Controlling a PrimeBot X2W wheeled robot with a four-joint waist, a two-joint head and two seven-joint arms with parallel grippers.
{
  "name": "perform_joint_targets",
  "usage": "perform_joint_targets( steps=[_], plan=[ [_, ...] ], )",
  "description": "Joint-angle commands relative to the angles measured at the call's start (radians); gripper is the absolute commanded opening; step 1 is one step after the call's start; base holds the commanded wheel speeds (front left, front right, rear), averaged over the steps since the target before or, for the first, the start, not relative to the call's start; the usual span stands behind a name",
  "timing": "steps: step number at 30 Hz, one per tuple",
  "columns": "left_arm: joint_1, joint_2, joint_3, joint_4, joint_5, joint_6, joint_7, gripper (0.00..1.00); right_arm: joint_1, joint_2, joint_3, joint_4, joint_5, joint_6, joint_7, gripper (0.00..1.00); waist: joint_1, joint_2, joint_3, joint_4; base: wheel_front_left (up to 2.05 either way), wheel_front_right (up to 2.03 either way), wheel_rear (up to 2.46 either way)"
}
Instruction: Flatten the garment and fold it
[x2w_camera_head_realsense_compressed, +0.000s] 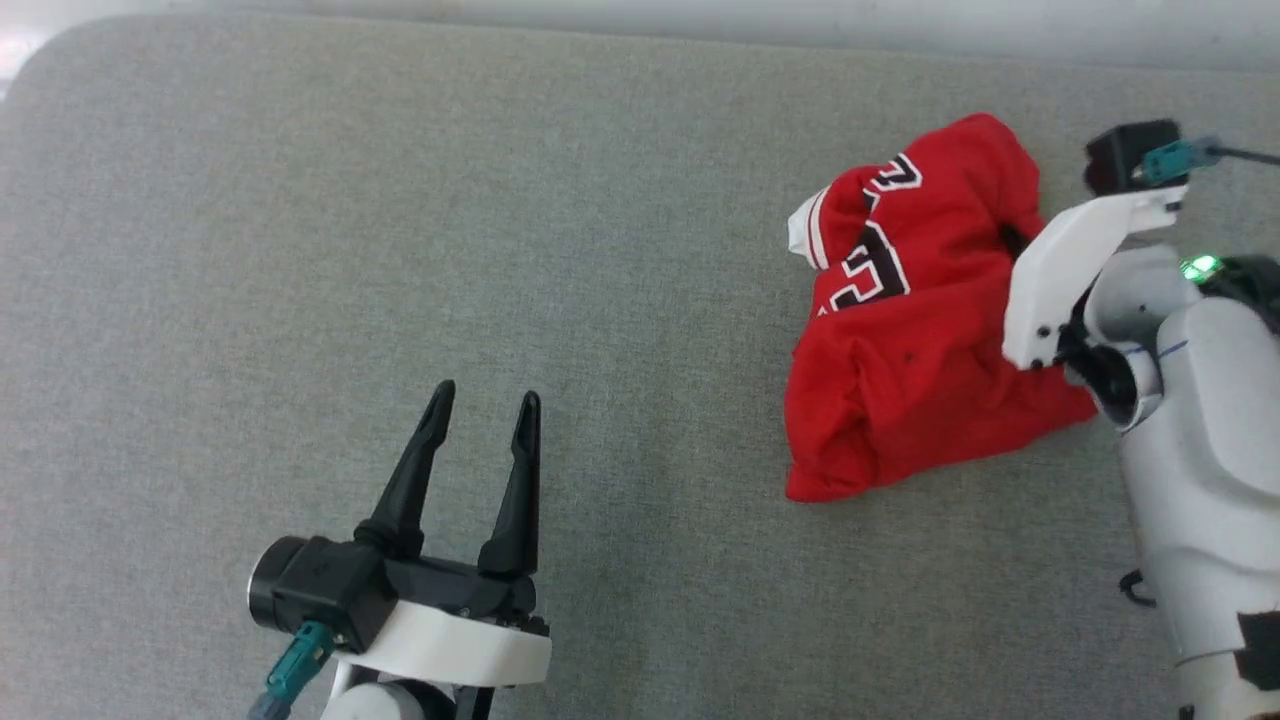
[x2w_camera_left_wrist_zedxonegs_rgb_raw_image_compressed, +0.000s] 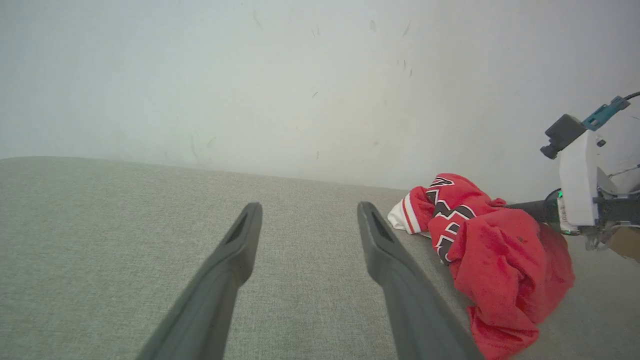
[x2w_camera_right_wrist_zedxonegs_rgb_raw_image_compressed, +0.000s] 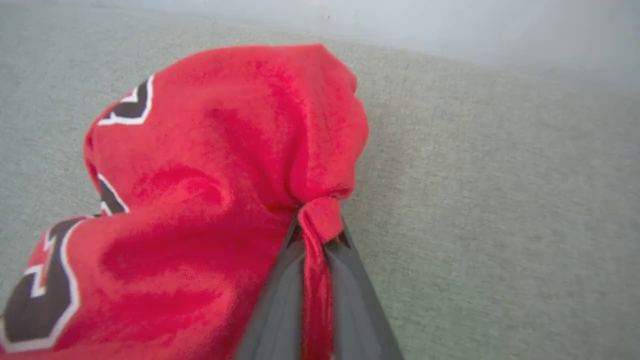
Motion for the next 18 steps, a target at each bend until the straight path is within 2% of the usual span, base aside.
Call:
perform_joint_targets(
  steps=[1,6,10,13,18],
  plan=[
    [-0.004,-0.003,0.001,0.003,-0.011,0.006,-0.005,1.00,-0.029,-0.006,-0.010,-0.008,-0.011,-0.001,-0.017,0.00,-0.0001,0.0000,-0.036,-0.015,0.00,0.00,0.00],
    [0.023,-0.003,-0.004,0.011,-0.013,0.011,-0.005,1.00,-0.079,-0.024,-0.045,-0.069,-0.036,-0.001,-0.075,0.00,-0.0001,0.0000,-0.117,-0.024,0.00,0.00,0.00],
    [0.050,-0.003,-0.009,0.015,-0.013,0.016,-0.005,1.00,-0.098,-0.019,-0.007,-0.144,-0.025,-0.001,-0.066,0.00,-0.0001,0.0000,-0.171,-0.024,0.00,0.00,0.00],
    [0.072,-0.003,-0.008,0.017,-0.015,0.018,-0.005,1.00,-0.083,-0.008,0.089,-0.200,0.003,-0.001,-0.032,0.00,-0.0001,0.0000,-0.197,-0.024,0.00,0.00,0.00],
    [0.093,-0.003,-0.013,0.019,-0.024,0.019,-0.005,1.00,0.022,0.021,0.333,-0.270,0.107,-0.001,0.046,0.00,-0.0001,0.0000,-0.211,-0.016,0.00,0.00,0.00]
  ],
)
